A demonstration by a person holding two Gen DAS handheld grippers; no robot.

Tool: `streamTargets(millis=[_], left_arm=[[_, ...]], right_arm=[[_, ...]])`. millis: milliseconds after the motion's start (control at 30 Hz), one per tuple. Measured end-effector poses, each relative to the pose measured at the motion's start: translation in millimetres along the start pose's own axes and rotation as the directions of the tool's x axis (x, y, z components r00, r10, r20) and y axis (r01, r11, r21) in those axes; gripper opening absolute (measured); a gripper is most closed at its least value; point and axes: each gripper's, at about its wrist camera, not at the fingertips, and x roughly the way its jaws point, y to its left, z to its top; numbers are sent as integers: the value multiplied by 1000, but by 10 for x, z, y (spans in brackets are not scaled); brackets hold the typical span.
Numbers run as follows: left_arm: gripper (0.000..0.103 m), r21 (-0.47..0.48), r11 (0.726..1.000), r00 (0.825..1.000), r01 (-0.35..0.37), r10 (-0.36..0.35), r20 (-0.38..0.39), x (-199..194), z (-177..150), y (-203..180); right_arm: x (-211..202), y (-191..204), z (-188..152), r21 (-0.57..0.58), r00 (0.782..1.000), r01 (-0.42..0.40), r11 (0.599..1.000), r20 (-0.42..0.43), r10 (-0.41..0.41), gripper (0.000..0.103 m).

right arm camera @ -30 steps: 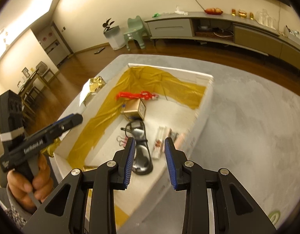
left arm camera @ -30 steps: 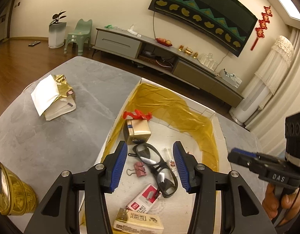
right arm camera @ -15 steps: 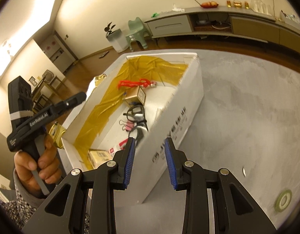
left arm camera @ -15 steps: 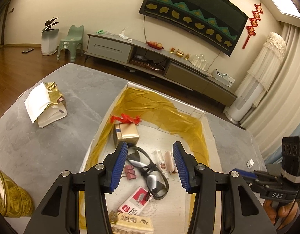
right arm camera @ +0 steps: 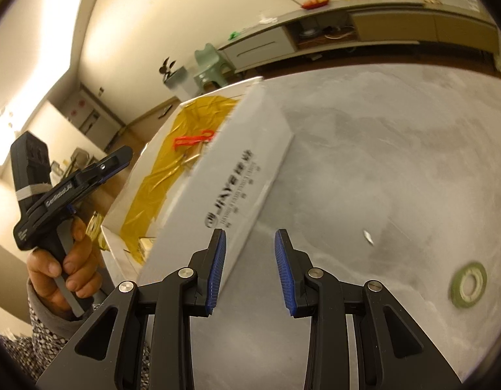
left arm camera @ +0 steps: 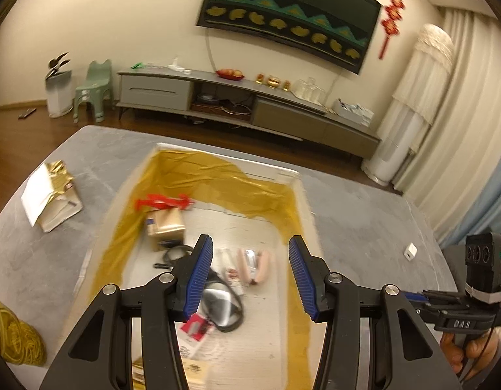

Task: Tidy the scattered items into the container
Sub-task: 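Move the right tool to the white charger while the left tool approaches the green tape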

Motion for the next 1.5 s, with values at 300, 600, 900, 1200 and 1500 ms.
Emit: streamTargets(millis=[300,600,900,1200,1500], left_arm=[[50,106,988,993,115,-110,-49,132,-138,-750],[50,245,953,977,181,-146,-152,389,-446,-1531],[50,256,958,970,131,-70,-235,665,-613,-1743],[50,277,951,962,135,-58,-268,797,-738,-1859],[53,325,916,935,235,-122,-334,908,-1003,-2205]], right_arm=[[-489,-692,-57,94,979,177,980,85,-185,34],[-713,-1286,-179,220,957,263,939,63,-283,34],[-741,-1549,-370,211,914,395,894,10,-406,34],[-463,-1505,-509,265,987,160,951,-35,-157,36],[-1000,-1998,-229,348,918,357,867,39,-394,46]])
